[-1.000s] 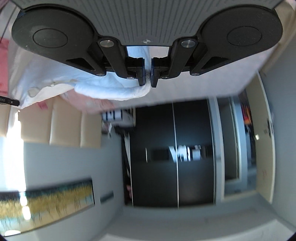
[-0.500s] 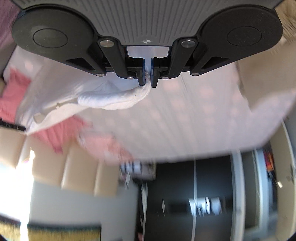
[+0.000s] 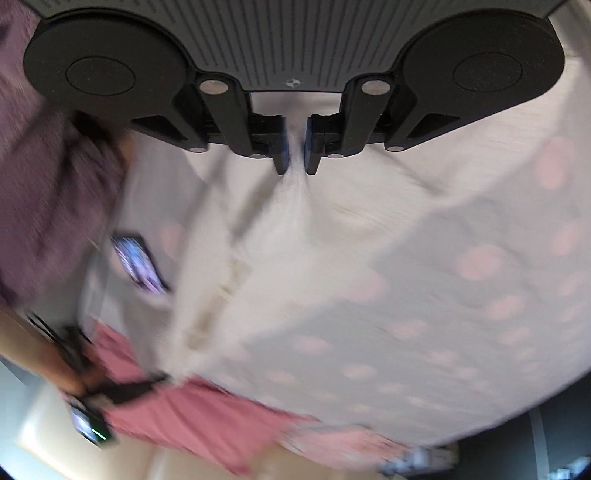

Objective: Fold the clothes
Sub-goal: 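Lay the garment flat on the bed and open the left tool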

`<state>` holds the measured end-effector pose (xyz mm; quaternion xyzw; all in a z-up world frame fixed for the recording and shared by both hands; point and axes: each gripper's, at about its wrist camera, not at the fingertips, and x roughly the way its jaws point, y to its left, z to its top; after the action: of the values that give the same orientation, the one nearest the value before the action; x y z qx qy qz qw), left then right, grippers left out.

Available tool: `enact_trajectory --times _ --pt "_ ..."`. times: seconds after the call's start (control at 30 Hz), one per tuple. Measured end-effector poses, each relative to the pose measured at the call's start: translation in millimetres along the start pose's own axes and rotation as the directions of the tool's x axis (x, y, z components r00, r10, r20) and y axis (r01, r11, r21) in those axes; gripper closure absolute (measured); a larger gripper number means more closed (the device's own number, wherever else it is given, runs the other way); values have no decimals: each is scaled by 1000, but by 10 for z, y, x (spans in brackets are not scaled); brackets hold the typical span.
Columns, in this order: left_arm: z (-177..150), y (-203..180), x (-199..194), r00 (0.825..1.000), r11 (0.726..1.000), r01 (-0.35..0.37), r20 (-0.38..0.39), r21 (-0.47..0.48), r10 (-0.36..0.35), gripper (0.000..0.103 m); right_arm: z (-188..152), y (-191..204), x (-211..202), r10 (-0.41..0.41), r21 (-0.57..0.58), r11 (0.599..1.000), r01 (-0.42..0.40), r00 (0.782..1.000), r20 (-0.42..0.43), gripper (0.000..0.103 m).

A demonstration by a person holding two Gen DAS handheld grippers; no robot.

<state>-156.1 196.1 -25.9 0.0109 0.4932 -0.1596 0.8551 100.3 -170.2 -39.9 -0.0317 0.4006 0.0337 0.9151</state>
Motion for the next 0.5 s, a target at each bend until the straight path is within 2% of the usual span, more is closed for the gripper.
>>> enact_trajectory --times 0.03,0.07,0.2,0.27,0.37,0.5 --pt "-33 -41 31 1000 1000 12 -15 23 -11 73 -13 -12 47 -6 -14 1000 6 1000 -8 98" --pt "-63 -81 30 1000 999 11 -21 47 -10 68 -25 -23 90 -11 -27 1000 11 1000 -16 98" --pt "-43 -20 -133 1000 998 1 30 58 -2 64 -47 -69 115 -15 -46 999 13 999 -32 95" --pt "20 90 -247 996 1000 -8 85 19 6 56 -36 -83 68 -7 -39 999 6 1000 -26 89" --pt "97 254 -358 988 998 -52 146 -28 56 56 18 -68 -10 4 -50 999 -3 1000 17 81" --pt "135 321 -268 981 989 -145 135 10 142 56 45 100 -207 54 -117 992 -43 994 94 78"
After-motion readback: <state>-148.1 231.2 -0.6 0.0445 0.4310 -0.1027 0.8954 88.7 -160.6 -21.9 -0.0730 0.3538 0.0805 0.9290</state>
